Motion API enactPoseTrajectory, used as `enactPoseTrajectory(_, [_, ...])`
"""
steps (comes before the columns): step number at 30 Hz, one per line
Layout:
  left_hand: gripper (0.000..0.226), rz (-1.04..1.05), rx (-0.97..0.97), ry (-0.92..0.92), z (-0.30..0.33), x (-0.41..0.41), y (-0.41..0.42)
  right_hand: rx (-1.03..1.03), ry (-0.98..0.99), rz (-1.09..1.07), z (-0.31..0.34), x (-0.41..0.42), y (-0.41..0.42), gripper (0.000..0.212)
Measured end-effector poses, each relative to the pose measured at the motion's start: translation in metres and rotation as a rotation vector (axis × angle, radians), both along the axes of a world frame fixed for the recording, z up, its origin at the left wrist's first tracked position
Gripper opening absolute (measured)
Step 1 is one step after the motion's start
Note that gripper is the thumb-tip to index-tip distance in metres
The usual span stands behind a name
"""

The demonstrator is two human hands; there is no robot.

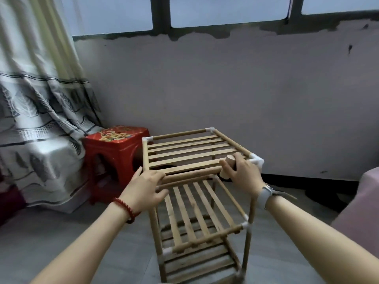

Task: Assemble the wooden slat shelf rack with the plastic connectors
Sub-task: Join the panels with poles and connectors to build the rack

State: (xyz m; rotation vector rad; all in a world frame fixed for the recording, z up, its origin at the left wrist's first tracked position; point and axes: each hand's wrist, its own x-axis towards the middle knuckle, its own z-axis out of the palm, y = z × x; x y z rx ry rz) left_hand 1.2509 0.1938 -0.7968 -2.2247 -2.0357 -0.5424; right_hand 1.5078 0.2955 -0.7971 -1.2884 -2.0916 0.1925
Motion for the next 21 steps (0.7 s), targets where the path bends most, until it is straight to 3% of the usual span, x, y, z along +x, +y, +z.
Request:
enactPoseTrajectory(4, [0.056, -0.244, -0.129, -0.168, 0.004, 0.036, 0.008, -0.086, 0.024, -0.188, -0.003, 0.022, 0.029, 0.045])
enactPoseTrajectory(8, [0.054, -0.411, -0.177, -0.226, 0.004, 0.08, 0.029, -0.15, 0.132, -0.215, 0.003, 0.048, 0.044, 0.052])
enactPoseTrajectory(12, [0.057, -0.282, 0.033, 0.027, -0.004, 0.117, 0.062, -0.138, 0.119, -0.125, 0.02, 0.062, 0.04, 0.042])
enactPoseTrajectory(15, [0.076, -0.178, 0.033, 0.101, -0.008, 0.136, 0.082, -0.1, 0.002, -0.099, 0.047, 0.062, 0.032, 0.03])
enactPoseTrajectory(18, [0.086, -0.143, 0.018, 0.177, -0.006, 0.154, 0.099, -0.006, -0.065, -0.155, 0.091, 0.066, 0.026, 0.032])
enactPoseTrajectory(21, [0.078, -0.144, 0.049, 0.191, -0.009, 0.159, 0.108, 0.185, 0.213, -0.16, 0.118, 0.068, 0.01, 0.03])
